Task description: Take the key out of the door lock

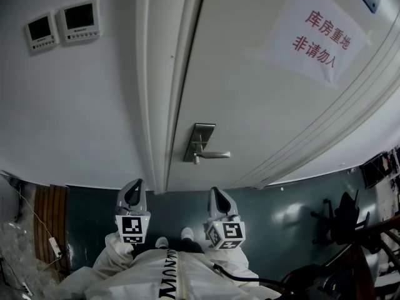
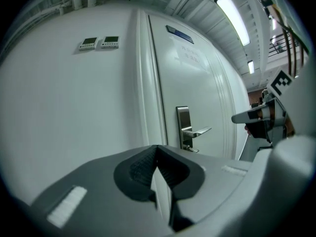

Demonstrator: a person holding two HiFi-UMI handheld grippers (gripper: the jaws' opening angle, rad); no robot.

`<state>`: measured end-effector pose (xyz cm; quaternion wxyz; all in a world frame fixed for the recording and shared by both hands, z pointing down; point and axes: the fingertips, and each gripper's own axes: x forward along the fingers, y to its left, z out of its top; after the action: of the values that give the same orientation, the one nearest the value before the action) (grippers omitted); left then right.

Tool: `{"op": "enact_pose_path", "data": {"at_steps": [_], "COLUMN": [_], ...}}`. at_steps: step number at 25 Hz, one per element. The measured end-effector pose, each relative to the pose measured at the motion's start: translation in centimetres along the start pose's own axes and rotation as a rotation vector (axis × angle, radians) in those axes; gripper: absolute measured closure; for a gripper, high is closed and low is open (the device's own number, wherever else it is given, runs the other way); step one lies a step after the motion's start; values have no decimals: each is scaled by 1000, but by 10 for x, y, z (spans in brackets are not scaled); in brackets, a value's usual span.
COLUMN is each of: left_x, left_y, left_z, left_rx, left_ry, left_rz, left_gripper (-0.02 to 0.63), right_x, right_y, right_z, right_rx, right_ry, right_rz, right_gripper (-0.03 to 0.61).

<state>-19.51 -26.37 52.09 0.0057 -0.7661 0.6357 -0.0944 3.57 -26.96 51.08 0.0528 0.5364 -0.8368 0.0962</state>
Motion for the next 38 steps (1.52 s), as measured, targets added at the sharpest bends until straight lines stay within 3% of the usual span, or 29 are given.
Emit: {"op": "enact_pose_path", "data": {"at_steps": [14, 29, 34, 38], "left_x": [27, 39, 43, 43], "left_y": [-21, -34, -36, -35], "left_z": [10, 20, 18, 20], "left_rx": [-8, 3, -5, -6], "left_ry": [29, 28, 26, 27], "left_rz": [101, 130, 135, 141], "left_gripper": [614, 614, 614, 614], "right_x": [43, 48, 55, 65], "right_y": [-25, -46, -57, -63], "right_z": [-4, -5, -20, -44], "right_rx": [12, 46, 125, 246], "right_ry": [41, 35, 72, 127], "right_rz": [139, 175, 175, 187], "right_gripper": [581, 581, 581, 581]}}
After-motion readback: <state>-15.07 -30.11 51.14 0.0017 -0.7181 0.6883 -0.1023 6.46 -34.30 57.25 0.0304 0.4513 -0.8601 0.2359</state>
